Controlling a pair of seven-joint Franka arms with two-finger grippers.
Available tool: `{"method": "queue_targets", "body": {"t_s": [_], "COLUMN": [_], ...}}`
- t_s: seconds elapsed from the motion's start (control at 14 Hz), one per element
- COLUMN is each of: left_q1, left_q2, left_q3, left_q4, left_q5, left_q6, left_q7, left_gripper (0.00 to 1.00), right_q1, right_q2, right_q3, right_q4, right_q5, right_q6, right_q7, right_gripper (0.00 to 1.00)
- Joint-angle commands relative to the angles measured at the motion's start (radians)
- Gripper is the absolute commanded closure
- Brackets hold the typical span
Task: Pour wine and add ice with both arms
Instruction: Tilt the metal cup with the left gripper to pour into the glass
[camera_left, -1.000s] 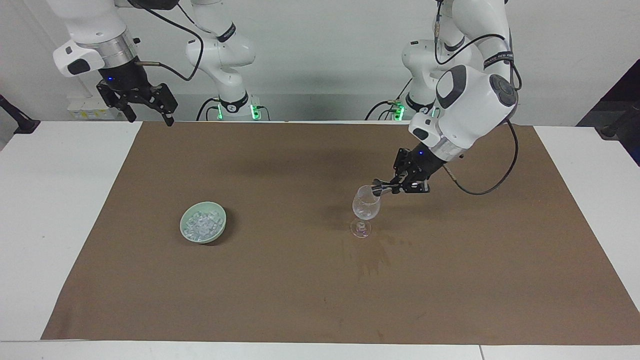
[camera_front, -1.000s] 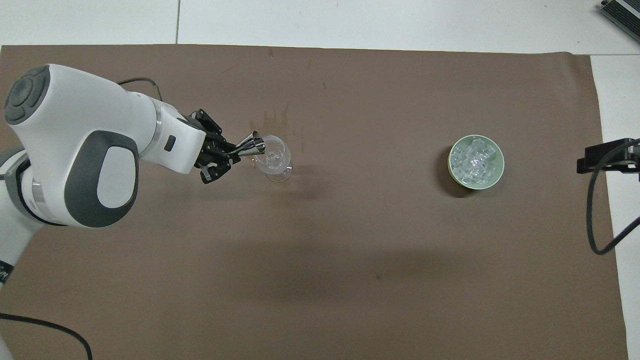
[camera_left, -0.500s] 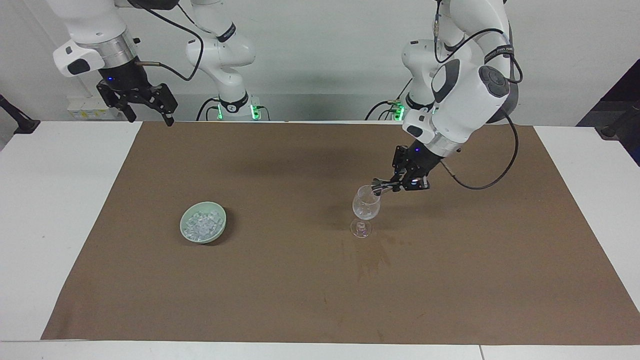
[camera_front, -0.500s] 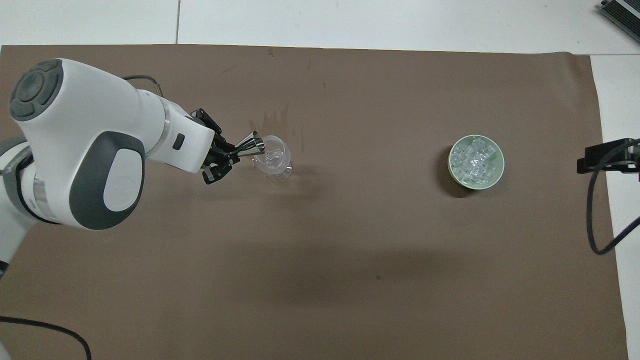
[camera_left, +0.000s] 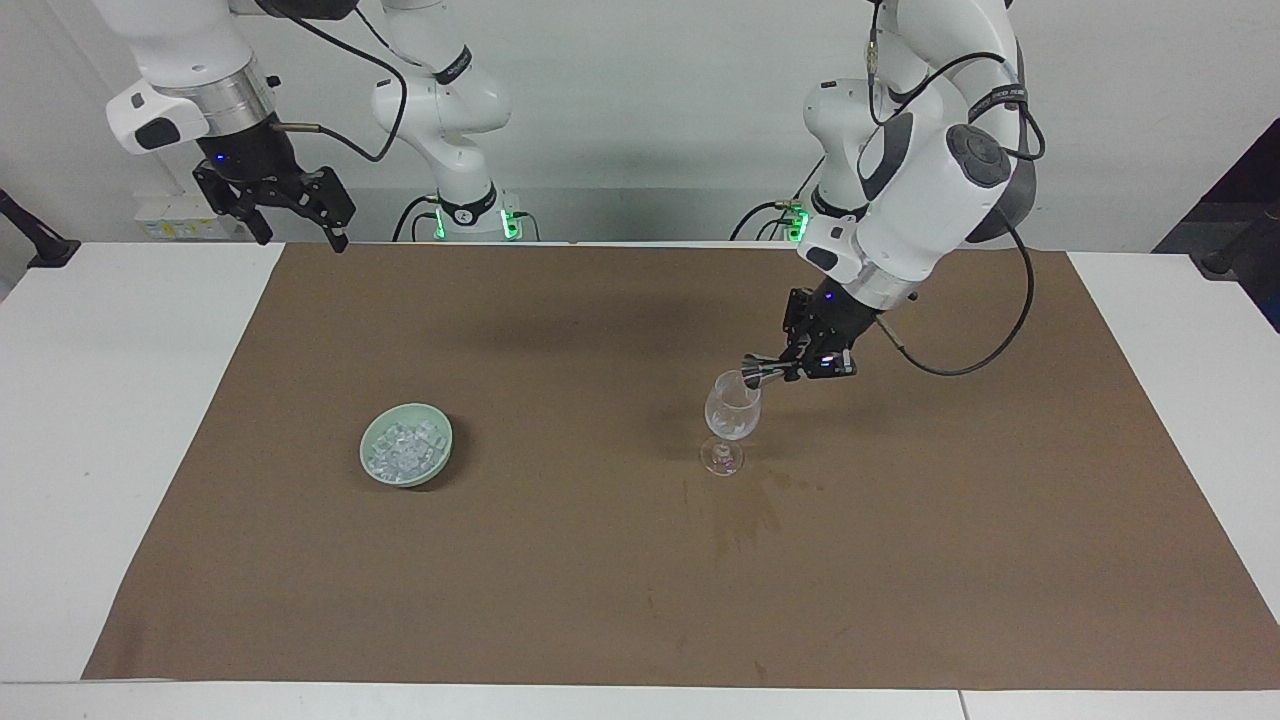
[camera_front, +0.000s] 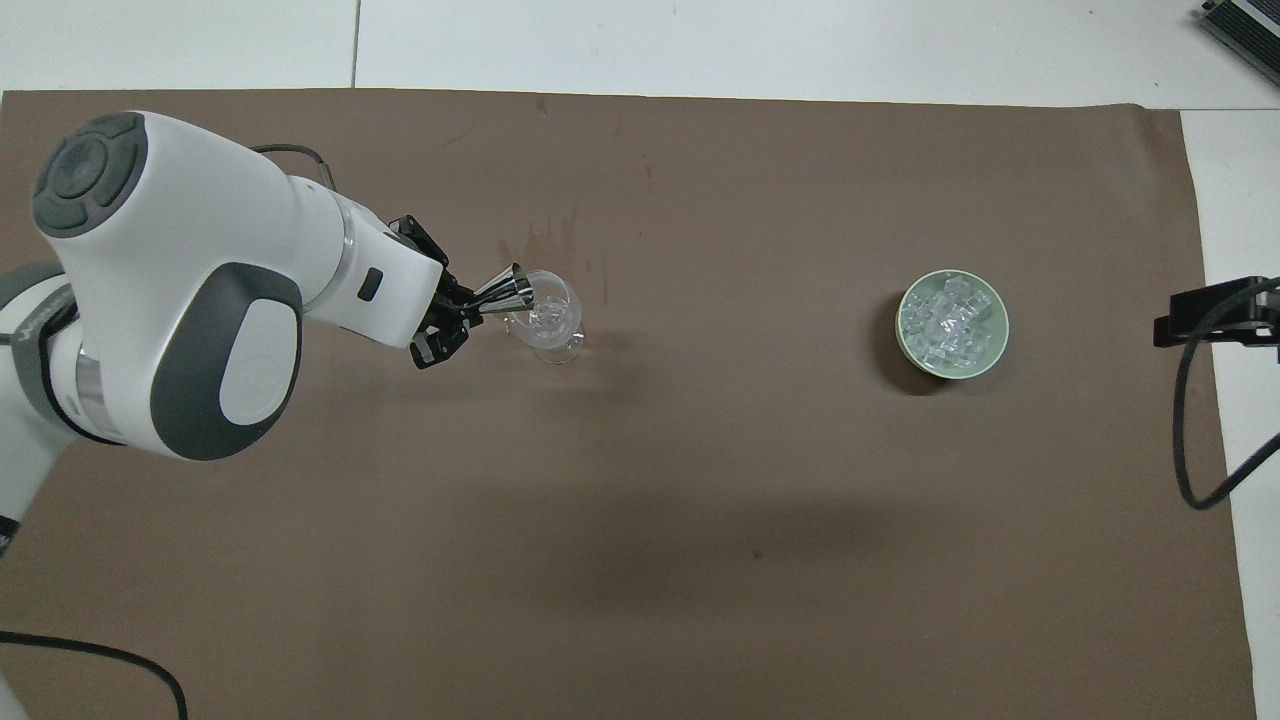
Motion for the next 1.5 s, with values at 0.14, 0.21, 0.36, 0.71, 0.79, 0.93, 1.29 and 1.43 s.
{"method": "queue_targets", "body": {"t_s": [0.14,0.21,0.36,0.71,0.79,0.93,1.29,1.43], "left_q1": [-0.041,-0.043,-0.044,-0.064,-0.067,-0.084,-0.086,-0.086], "left_q2": [0.025,0.025,0.025,0.031,0.031,0.045,0.051,0.051], "left_q3": [0.017,0.017,0.017,0.017,0.017,0.020,0.019,0.020], "left_q4": [0.056,0.059,0.062,0.063,0.066,0.092,0.109,0.109], "left_q5": [0.078,0.092,0.098,0.156,0.171,0.200,0.220,0.230], "left_q6": [-0.027,-0.027,-0.027,-0.036,-0.037,-0.056,-0.082,-0.085], "left_q7": [-0.063,-0.066,-0.078,-0.081,-0.083,-0.095,-0.109,-0.129], "left_gripper": [1.00,1.00,1.00,1.00,1.00,1.00,1.00,1.00], "right_q1": [-0.011,-0.011,-0.011,-0.011,-0.011,-0.011,-0.011,-0.011], "right_q2": [-0.012,-0.012,-0.012,-0.012,-0.012,-0.012,-0.012,-0.012], "right_q3": [0.005,0.004,0.005,0.005,0.005,0.005,0.005,0.005], "right_q4": [-0.012,-0.012,-0.012,-0.012,-0.012,-0.012,-0.012,-0.012], "right_q5": [0.022,0.022,0.023,0.022,0.022,0.022,0.022,0.022], "right_q6": [0.010,0.010,0.010,0.010,0.010,0.010,0.010,0.010], "right_q7": [-0.003,-0.003,-0.003,-0.003,-0.003,-0.003,-0.003,-0.003], "right_gripper": [0.00,0.00,0.00,0.00,0.00,0.00,0.00,0.00]}}
